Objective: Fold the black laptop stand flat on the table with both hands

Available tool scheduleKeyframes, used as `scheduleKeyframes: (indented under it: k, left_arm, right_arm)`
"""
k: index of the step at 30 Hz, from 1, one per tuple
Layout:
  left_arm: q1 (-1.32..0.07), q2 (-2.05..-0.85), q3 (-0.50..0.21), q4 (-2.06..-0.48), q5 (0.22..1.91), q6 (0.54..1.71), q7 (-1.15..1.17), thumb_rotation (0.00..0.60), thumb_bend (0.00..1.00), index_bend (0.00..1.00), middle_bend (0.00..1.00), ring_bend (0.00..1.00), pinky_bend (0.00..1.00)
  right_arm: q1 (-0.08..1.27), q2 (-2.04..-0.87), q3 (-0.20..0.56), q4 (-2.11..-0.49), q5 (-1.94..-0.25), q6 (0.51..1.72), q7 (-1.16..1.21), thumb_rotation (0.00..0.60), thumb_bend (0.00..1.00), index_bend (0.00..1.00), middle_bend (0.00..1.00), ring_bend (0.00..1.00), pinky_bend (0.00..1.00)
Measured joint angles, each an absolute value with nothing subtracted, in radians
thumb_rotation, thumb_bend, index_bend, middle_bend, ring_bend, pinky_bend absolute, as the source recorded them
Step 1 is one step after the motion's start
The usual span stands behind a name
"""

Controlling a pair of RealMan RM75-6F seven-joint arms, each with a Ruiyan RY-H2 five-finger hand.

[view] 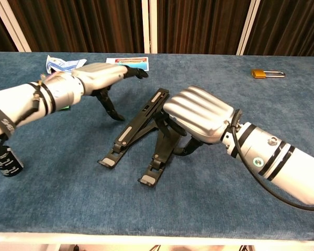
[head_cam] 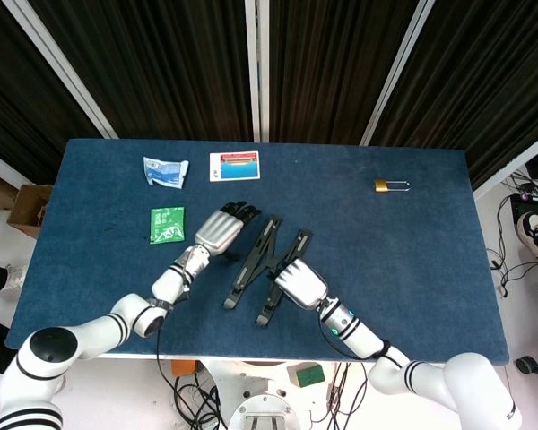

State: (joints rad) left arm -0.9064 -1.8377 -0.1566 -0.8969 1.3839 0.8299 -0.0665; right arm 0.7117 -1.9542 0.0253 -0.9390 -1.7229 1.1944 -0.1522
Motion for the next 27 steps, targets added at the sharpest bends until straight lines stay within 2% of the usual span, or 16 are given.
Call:
scheduleKeyframes:
  k: [2, 3, 4, 6, 9, 12, 16, 24, 27]
  left_arm:
    - [-0.885, -1.800, -0.158, -0.948, 1.378, 0.856, -0.054, 0.600, 0.02, 0.09, 0.09, 0.05, 0.13]
    - [-0.868, -1.772, -0.159, -0.988, 1.374, 0.876, -0.045, 0.600, 0.02, 0.09, 0.09, 0.05, 0.13]
    - [-0.855, -1.749, -0.160, -1.022, 1.370, 0.891, -0.038, 0.600, 0.02, 0.09, 0.09, 0.05, 0.12]
    - [-0.819, -1.690, -0.160, -1.107, 1.362, 0.932, -0.020, 0.600, 0.02, 0.09, 0.09, 0.05, 0.12]
    - [-0.757, -1.602, -0.154, -1.228, 1.354, 1.003, 0.006, 0.600, 0.02, 0.09, 0.09, 0.04, 0.11]
    - [-0.686, -1.517, -0.140, -1.332, 1.351, 1.082, 0.031, 0.600, 0.02, 0.09, 0.09, 0.03, 0.11]
    - [-0.606, -1.438, -0.116, -1.426, 1.347, 1.156, 0.049, 0.600, 0.02, 0.09, 0.09, 0.03, 0.11]
    - [-0.523, -1.364, -0.092, -1.497, 1.349, 1.228, 0.044, 0.600, 0.02, 0.09, 0.09, 0.03, 0.11]
    - [-0.512, -1.357, -0.094, -1.499, 1.349, 1.235, 0.033, 0.600, 0.02, 0.09, 0.09, 0.03, 0.11]
  right_arm:
    - [0.730, -1.907, 0.025, -1.005, -1.723, 1.158, -0.165, 0.600, 0.00, 0.22, 0.46, 0.37, 0.50]
    - [0.744, -1.870, 0.027, -1.059, -1.719, 1.126, -0.180, 0.600, 0.00, 0.11, 0.37, 0.27, 0.38]
    - [0.755, -1.841, 0.030, -1.103, -1.714, 1.098, -0.195, 0.600, 0.00, 0.05, 0.29, 0.20, 0.29]
    - [0.783, -1.772, 0.040, -1.215, -1.689, 1.012, -0.239, 0.600, 0.00, 0.00, 0.12, 0.05, 0.12]
    - [0.833, -1.686, 0.064, -1.357, -1.624, 0.858, -0.318, 0.600, 0.00, 0.00, 0.02, 0.00, 0.02]
    - [0.894, -1.628, 0.097, -1.433, -1.524, 0.706, -0.397, 0.600, 0.00, 0.00, 0.00, 0.00, 0.00]
    - [0.979, -1.604, 0.126, -1.453, -1.390, 0.575, -0.496, 0.600, 0.00, 0.00, 0.00, 0.00, 0.00]
    - [1.076, -1.667, 0.137, -1.339, -1.305, 0.507, -0.548, 0.600, 0.00, 0.00, 0.00, 0.00, 0.00]
    - [1.098, -1.681, 0.135, -1.316, -1.284, 0.492, -0.539, 0.600, 0.00, 0.00, 0.04, 0.00, 0.00]
